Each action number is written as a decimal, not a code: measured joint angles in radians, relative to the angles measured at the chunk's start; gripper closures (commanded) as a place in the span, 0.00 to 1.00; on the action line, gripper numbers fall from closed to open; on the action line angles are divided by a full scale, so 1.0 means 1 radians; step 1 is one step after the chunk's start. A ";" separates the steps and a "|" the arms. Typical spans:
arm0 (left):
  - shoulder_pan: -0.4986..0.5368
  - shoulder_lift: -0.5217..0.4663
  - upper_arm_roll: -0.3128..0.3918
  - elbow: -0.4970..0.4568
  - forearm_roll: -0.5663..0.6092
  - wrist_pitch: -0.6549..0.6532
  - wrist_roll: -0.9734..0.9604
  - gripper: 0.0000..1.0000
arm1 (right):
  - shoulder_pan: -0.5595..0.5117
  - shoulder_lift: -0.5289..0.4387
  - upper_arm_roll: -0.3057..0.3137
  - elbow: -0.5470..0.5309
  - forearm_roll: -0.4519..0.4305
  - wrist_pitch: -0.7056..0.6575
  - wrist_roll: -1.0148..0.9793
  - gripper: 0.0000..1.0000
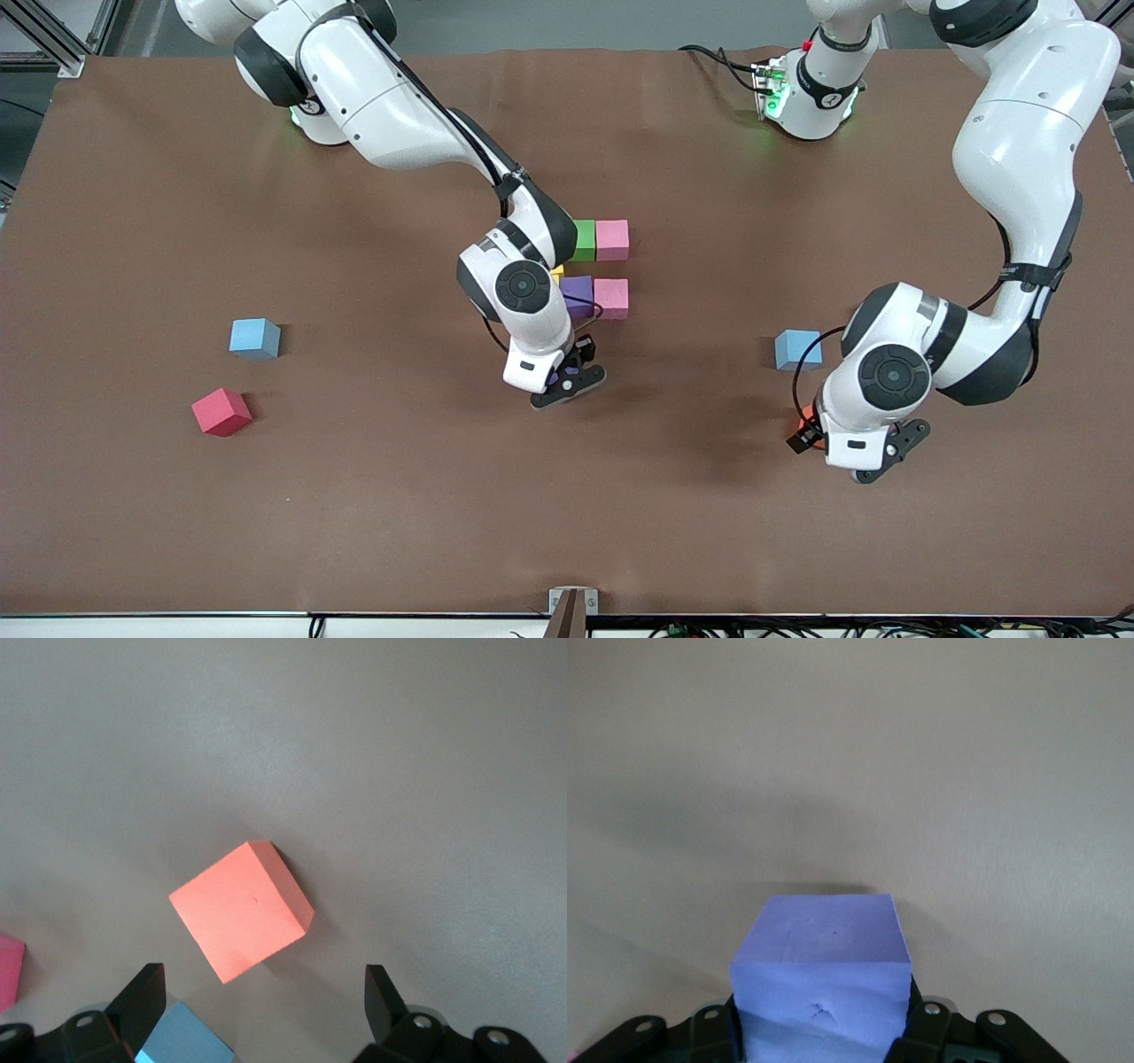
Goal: Arrange 11 blocks into digit 3
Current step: 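Carry the purple cube mid-table while the left gripper reaches the orange cube, then place the purple cube with the right gripper while the left gripper grasps orange, then withdraw the right gripper to rest while the left gripper carries orange, then lower the orange cube beside the purple cube with the left gripper and release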
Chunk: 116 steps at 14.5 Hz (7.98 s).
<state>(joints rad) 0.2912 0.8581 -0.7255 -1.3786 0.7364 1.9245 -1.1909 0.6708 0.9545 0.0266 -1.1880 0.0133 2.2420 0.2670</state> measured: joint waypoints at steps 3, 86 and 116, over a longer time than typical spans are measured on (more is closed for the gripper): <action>0.000 0.002 0.000 0.000 0.000 0.020 0.067 0.01 | 0.005 0.003 0.000 0.000 0.000 -0.039 0.048 0.72; -0.422 0.088 0.012 -0.013 -0.088 0.177 -1.367 0.93 | -0.699 -0.935 -0.023 -0.273 0.046 -0.751 -0.281 0.00; -0.617 0.087 0.154 0.009 -0.126 0.263 -1.523 0.93 | -0.708 -0.936 -0.020 -0.229 0.032 -0.750 -0.278 0.00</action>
<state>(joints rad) -0.3260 0.9455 -0.5714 -1.3694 0.6102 2.1877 -2.7136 -0.0377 0.0182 0.0063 -1.4174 0.0454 1.4923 -0.0107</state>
